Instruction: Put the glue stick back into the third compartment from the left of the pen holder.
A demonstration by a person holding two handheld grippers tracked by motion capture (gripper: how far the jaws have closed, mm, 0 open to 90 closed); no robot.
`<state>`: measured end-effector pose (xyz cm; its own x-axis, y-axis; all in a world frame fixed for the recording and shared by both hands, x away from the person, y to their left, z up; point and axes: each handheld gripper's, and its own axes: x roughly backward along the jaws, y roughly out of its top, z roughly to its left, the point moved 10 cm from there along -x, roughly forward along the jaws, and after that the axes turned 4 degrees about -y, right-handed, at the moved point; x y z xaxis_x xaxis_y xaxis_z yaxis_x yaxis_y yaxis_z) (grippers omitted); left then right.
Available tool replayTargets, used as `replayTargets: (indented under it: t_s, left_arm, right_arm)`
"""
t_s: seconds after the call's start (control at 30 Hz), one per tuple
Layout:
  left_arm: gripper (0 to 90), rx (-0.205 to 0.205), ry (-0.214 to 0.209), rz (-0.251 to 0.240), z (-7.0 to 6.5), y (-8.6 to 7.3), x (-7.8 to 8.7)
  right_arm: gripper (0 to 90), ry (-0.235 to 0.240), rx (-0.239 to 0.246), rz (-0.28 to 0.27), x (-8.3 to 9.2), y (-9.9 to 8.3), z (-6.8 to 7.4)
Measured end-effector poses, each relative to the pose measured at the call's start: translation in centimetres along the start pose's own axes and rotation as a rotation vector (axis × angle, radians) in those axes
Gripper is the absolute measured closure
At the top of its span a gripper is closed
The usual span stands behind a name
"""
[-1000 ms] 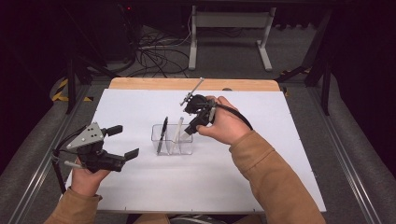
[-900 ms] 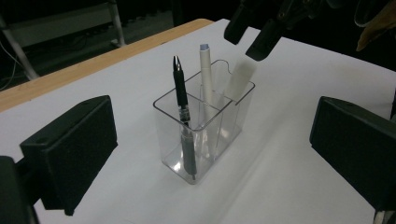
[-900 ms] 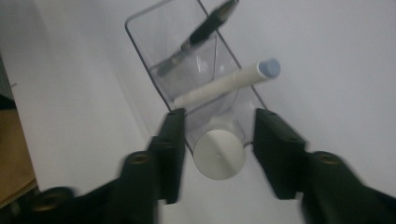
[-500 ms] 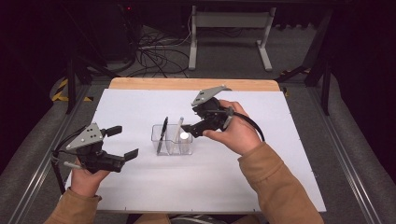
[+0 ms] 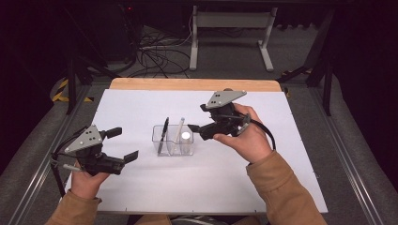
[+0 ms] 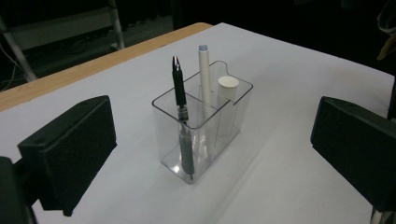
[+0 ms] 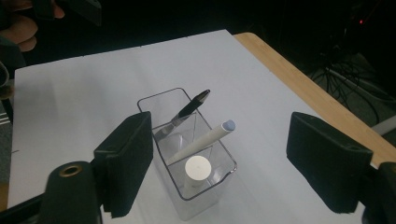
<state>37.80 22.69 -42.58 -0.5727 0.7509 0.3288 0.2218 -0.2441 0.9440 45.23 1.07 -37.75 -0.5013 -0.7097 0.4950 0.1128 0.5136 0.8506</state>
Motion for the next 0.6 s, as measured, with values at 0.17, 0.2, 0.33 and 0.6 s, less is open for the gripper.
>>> replayTargets:
  t_s: [0.17,0.2,0.33,0.6]
  left_arm:
    - [0.2,-0.015,-0.002,-0.052,-0.3,0.4,0.5]
    - [0.2,-0.022,-0.004,-0.056,-0.5,0.4,0.6]
    - [0.1,-0.046,-0.032,-0.053,-1.2,0.2,0.1]
    - [0.0,-0.069,-0.006,-0.038,-1.7,-0.4,-0.1]
  right_arm:
    - [23.0,-0.015,0.030,-0.031,1.0,-0.9,-0.1]
    - [22.7,-0.017,0.028,-0.046,1.2,-1.0,-0.2]
    - [22.1,-0.016,-0.002,-0.105,2.3,-1.6,-0.4]
    - [16.0,-0.025,-0.085,-0.152,3.9,-4.0,-0.9]
